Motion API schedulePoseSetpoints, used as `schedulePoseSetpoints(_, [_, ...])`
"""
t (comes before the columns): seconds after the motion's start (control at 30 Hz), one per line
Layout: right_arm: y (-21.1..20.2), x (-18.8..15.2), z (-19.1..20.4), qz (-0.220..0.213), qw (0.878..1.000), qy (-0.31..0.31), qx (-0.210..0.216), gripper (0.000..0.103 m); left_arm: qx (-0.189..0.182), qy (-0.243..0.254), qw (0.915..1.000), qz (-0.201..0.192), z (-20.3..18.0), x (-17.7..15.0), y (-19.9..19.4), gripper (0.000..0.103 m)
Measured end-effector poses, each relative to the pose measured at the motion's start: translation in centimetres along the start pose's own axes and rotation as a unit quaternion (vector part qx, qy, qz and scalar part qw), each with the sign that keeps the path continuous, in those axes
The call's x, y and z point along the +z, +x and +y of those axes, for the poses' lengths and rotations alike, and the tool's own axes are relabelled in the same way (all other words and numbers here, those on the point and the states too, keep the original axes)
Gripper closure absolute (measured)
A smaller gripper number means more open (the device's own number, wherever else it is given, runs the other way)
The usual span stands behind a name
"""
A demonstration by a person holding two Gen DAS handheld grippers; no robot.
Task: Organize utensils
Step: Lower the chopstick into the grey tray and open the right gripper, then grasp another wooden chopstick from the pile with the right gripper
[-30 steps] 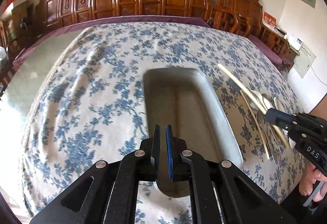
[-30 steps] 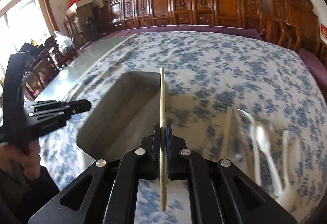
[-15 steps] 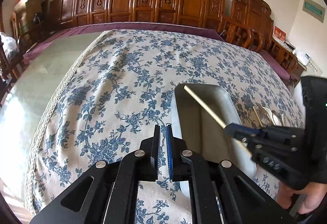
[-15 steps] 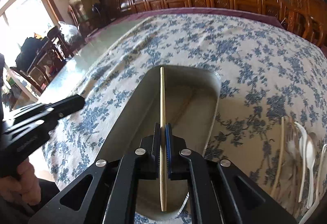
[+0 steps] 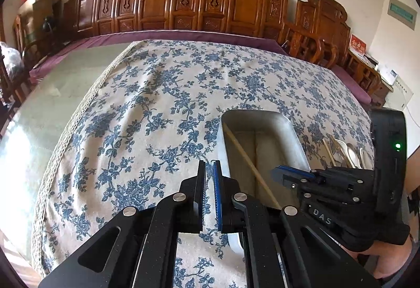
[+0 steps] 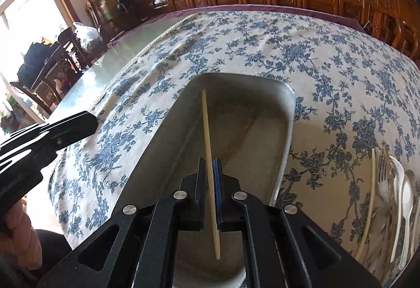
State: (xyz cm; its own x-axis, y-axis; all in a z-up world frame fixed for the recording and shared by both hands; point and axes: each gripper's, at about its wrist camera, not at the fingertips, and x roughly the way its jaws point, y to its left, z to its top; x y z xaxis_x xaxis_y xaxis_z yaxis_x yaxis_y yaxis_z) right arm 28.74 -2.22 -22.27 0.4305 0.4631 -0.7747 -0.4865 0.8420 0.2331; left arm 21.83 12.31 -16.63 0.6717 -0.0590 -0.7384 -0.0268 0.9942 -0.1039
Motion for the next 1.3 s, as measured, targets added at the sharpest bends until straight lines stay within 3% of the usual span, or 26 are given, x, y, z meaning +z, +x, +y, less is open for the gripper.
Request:
schedulePoseSetpoints(0.23, [-6.0,-1.7,-2.4,-0.047,0.999,-0.016,-0.023,0.095,-0.011,0.023,0.9997,-0.007,-2.9,-0.1,-0.6,0.098])
schedulePoseSetpoints(0.37, [-9.5,-3.0,-5.1,-0.063,0.997,-0.017,-0.049,0.095,-0.025,0.034,0.9990,-0.011,-4.9,-0.4,-1.1,0.080])
schedulePoseSetpoints(0.63, [-14.6,-6.3,-11.7,-0.078,0.991,0.005,-0.109,0.095,-0.048,0.063,0.9967,-0.016,-9.4,-1.3,-1.8,0.070])
schedulePoseSetpoints(0.9, [-15.8,-8.9,-17.1,-0.076,0.986,0.032,-0.148,0.095,-0.059,0.082,0.9948,-0.013,-12.8,-2.2,-1.5,0.070])
schedulePoseSetpoints(1.03, [-15.4,-9.8,-18.8,-0.073,0.984,0.044,-0.154,0.087,-0.062,0.094,0.9936,-0.010,-14.1,-2.7,-1.2,0.070])
schedulePoseSetpoints(1.3, [-13.2,-11.5,-18.9,-0.055,0.990,0.057,-0.120,0.087,-0.068,0.112,0.9913,0.005,-15.9,-3.5,-0.3,0.070])
